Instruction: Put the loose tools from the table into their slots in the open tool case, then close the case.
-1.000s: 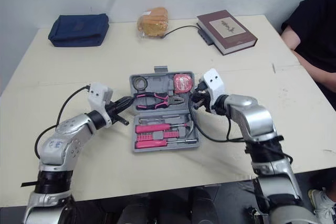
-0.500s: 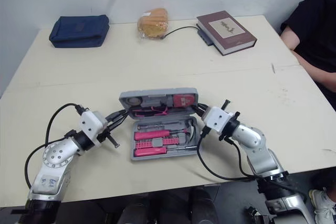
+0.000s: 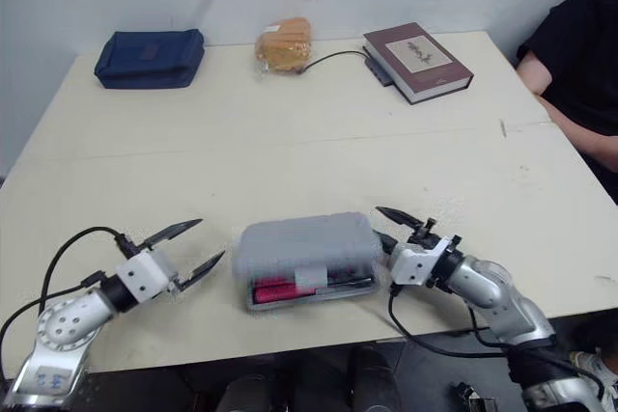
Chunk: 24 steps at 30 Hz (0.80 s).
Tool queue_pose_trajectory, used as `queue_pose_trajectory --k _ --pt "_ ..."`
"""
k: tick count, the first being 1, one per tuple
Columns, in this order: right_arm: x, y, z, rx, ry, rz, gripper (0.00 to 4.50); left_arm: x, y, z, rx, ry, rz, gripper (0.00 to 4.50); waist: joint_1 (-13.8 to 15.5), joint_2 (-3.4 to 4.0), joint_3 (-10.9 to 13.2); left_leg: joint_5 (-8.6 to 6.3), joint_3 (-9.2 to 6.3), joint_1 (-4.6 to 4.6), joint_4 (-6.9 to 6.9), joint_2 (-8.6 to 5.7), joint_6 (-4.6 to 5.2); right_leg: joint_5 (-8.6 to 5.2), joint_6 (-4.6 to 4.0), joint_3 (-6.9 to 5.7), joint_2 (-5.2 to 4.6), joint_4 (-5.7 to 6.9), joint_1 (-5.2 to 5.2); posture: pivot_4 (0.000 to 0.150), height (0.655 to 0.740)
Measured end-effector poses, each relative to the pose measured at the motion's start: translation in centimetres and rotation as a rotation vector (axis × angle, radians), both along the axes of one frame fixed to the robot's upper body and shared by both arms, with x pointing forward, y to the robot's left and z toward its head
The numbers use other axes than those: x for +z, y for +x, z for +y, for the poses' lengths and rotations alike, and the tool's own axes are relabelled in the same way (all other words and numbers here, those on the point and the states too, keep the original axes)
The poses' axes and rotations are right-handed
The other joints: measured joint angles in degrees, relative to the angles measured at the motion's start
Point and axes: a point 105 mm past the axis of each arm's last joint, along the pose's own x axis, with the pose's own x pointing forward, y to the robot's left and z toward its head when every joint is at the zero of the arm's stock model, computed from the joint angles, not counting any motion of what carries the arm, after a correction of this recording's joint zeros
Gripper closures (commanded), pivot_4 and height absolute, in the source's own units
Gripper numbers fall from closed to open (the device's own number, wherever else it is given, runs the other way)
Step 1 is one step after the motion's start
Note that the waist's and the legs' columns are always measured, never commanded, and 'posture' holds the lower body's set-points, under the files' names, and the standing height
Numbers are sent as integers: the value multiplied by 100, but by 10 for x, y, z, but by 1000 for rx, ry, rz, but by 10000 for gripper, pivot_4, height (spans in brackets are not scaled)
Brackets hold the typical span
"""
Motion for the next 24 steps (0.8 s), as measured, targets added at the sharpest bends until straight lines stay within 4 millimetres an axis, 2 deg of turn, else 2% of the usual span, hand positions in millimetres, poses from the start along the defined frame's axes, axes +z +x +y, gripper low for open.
queue_pose_trajectory --k 1,2,3,5,9,10,12,13,16,19,20,24 --pt "3 -2 -7 -6 -12 -13 980 -3 -7 10 16 23 28 0 0 0 -1 -3 1 3 0 6 -4 -2 -3 0 0 -2 2 1500 7400" --pt "5 -4 -16 -14 -32 -20 346 -7 -14 17 18 59 55 0 -1 0 0 -5 3 5 0 7 -5 -4 -6 -1 5 -3 2 1500 7400" --pt "7 -6 -26 -22 -57 -25 346 -9 -19 23 14 91 78 0 -2 0 -1 -5 3 6 0 7 -5 -4 -7 -4 10 -5 4 1500 7400" --pt "5 -10 -46 -48 -96 3 346 -9 -25 36 58 35 139 0 17 -1 2 -17 -2 34 0 6 6 -5 -7 -15 10 -14 45 1500 7400" --pt "1 -16 -62 -73 -44 109 346 -4 -21 49 118 -103 211 0 38 -8 0 -42 -14 69 0 10 30 -7 -9 -19 2 -21 88 1500 7400" --pt "-1 -19 -66 -88 -2 173 99 1 -18 46 105 -133 218 2571 52 -7 0 -42 -18 69 0 12 27 -7 -9 -19 0 -21 90 1500 7400" --pt "-2 -24 -67 -97 65 288 5502 12 -11 40 70 -175 217 7980 65 -7 0 -38 -18 69 0 24 12 -7 -10 -19 -1 -24 92 1500 7400" --pt "-7 -30 -66 -96 107 383 9458 20 -6 35 46 -192 214 12957 75 -8 0 -33 -18 68 0 35 -2 -8 -12 -20 2 -26 93 1500 7400" --pt "-12 -41 -56 -71 206 556 24911 29 3 22 -7 -219 227 27032 68 5 5 -33 -14 71 0 39 -9 -9 -14 -19 9 -23 92 1500 7400" --pt "-7 -53 -44 -16 276 686 41433 38 19 4 -49 -231 237 42638 59 9 7 -36 -14 74 0 38 -11 -9 -15 -19 14 -19 91 1500 7400" --pt "-6 -59 -39 14 263 733 44562 41 25 -2 -62 -234 241 44853 65 9 7 -36 -14 74 0 37 -11 -10 -15 -20 18 -19 91 1500 7400" --pt "-5 -83 -20 124 214 893 44562 46 39 -19 -107 -232 286 44853 127 7 5 -40 -8 75 0 42 -24 -10 -16 -16 34 -26 90 1500 7400"
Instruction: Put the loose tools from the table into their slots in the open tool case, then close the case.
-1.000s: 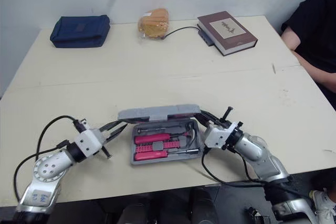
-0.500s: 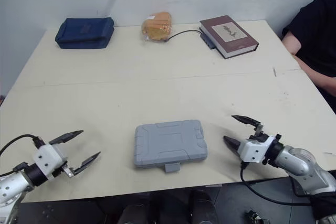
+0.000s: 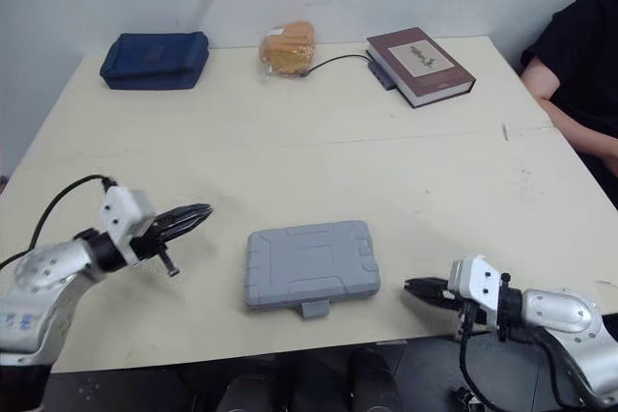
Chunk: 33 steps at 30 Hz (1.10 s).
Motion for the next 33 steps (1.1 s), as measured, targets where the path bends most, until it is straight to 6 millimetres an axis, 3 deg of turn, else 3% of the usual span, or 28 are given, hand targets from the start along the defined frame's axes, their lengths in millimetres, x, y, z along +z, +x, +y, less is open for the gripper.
queue_pose_trajectory --k 9,16,21,25,29,33 --pt "-19 -7 24 106 -73 85 44562 -15 45 -45 -127 33 92 44853 147 -8 0 7 7 -20 15 -23 -2 1 1 2 19 16 -26 1500 7400" --pt "-22 7 37 91 -55 36 44562 -31 53 -67 -228 99 151 44853 132 -12 1 15 14 -19 20 -38 -4 0 0 12 27 25 -32 1500 7400" --pt "-23 21 49 101 -18 -15 44562 -44 43 -82 -305 118 205 44853 56 -26 -5 17 13 -17 20 -33 -7 -2 -4 13 31 30 -31 1500 7400" --pt "-25 35 56 111 11 -55 44562 -55 25 -74 -288 111 223 44853 -70 -32 -9 21 20 -4 19 5 -14 -4 -8 24 42 34 -25 1500 7400" --pt "-19 60 59 88 16 -111 44562 -69 12 -66 -243 95 271 44853 -113 -33 -9 22 19 2 19 7 -15 -2 -12 27 36 43 -24 1500 7400" --pt "-12 92 66 36 32 -156 44562 -69 2 -57 -150 56 258 44853 -154 -32 -9 21 24 4 19 9 -16 -2 -13 37 29 46 -26 1500 7400"
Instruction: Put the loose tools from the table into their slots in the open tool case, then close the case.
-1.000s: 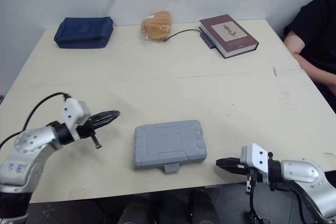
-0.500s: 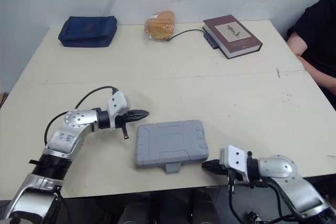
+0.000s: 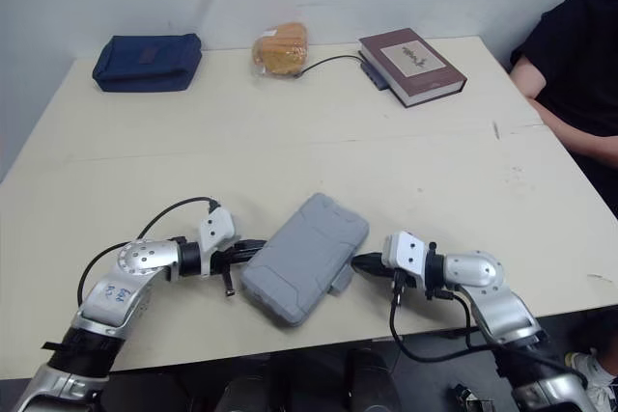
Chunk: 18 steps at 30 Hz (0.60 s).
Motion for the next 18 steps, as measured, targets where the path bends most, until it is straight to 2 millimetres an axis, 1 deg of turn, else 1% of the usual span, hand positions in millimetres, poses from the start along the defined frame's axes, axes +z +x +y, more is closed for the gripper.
queue_pose_trajectory --k 2,4,7,10,12,14,15,18 --pt "5 18 1 -54 14 -19 44562 0 -5 -2 42 -25 -8 44853 18 2 0 0 0 -2 0 -2 0 0 -1 -1 -12 3 -4 1500 7400" --pt "8 30 -1 -100 18 -35 44562 1 -7 -2 85 -50 -16 44853 50 1 0 0 -4 -5 0 -3 0 -1 -2 -10 -25 3 -4 1500 7400" --pt "9 38 1 -141 40 -47 44562 5 -5 1 141 -65 -35 44853 50 1 0 1 -5 -6 0 -9 1 -1 -2 -10 -37 5 -4 1500 7400" --pt "10 42 -1 -185 67 -54 44562 12 0 4 186 -72 -104 44853 43 3 0 0 -5 -6 -2 -9 0 -1 -2 -11 -41 5 -4 1500 7400" --pt "10 43 -7 -216 77 -60 44562 21 4 7 202 -83 -169 44853 49 3 0 0 -7 -8 -5 -8 0 -1 -2 -15 -42 2 -5 1500 7400" --pt "9 40 -13 -237 82 -67 44562 35 7 12 215 -120 -216 44853 51 3 0 0 -8 -11 -5 -8 1 -1 -2 -18 -43 -1 -5 1500 7400" --pt "10 38 -16 -249 87 -67 44562 43 8 12 202 -152 -231 44853 58 3 0 0 -9 -13 -5 -10 1 -1 -2 -19 -44 -1 -5 1500 7400" --pt "10 28 -29 -278 85 -52 44562 74 1 5 99 -247 -291 44853 63 4 1 0 -12 -18 -5 -11 2 1 1 -21 -45 -6 -6 1500 7400"
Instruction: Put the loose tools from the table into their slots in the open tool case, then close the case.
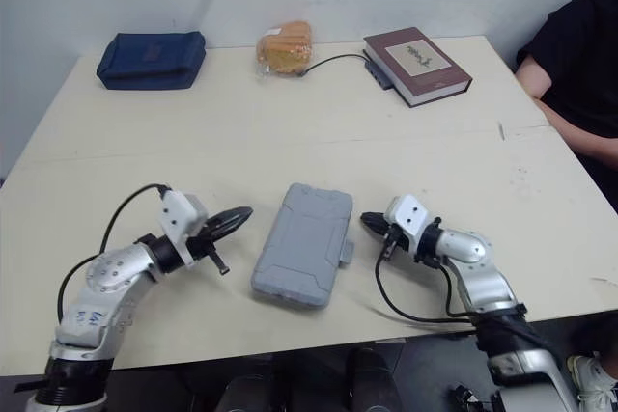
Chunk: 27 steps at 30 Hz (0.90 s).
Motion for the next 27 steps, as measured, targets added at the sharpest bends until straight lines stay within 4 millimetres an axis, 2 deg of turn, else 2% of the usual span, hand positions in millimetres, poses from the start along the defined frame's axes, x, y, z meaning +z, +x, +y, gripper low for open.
queue_pose_trajectory --k 3,6,8,10,12,13,19,27 --pt "4 -8 -5 -3 3 14 44562 16 -5 -13 -103 1 -25 44853 -15 11 7 0 0 -2 0 0 -1 0 1 -1 6 1 -2 1500 7400" --pt "5 -42 -6 90 -34 126 44562 21 -8 -47 -292 130 -4 44853 74 27 8 1 -6 -4 -3 -7 -2 0 1 -5 34 -4 -3 1500 7400" --pt "11 -52 -2 138 -56 146 44562 12 -11 -62 -365 176 49 44853 80 26 7 -1 7 2 -3 -6 1 2 5 8 39 -6 0 1500 7400" --pt "20 -58 7 176 -57 129 44562 -10 -7 -76 -385 254 117 44853 60 24 8 -1 12 4 -3 -13 1 4 7 17 54 -8 -2 1500 7400" --pt "26 -61 14 192 -30 119 44562 -32 -1 -78 -363 306 204 44853 59 22 9 0 8 3 -4 -17 -6 0 1 18 70 -9 -4 1500 7400" --pt "26 -61 16 190 -18 122 44562 -34 0 -79 -362 310 212 44853 69 18 11 2 6 2 -4 -6 -11 -3 -4 18 76 -7 -6 1500 7400" --pt "15 -61 19 164 -38 133 44562 -37 3 -82 -349 355 209 44853 126 13 3 1 6 14 -3 10 -14 -4 -8 28 79 -5 2 1500 7400" --pt "7 -55 33 163 -19 138 44562 -38 2 -83 -350 364 208 44853 124 14 -1 1 6 15 -3 11 -13 -5 -9 30 80 -3 2 1500 7400"
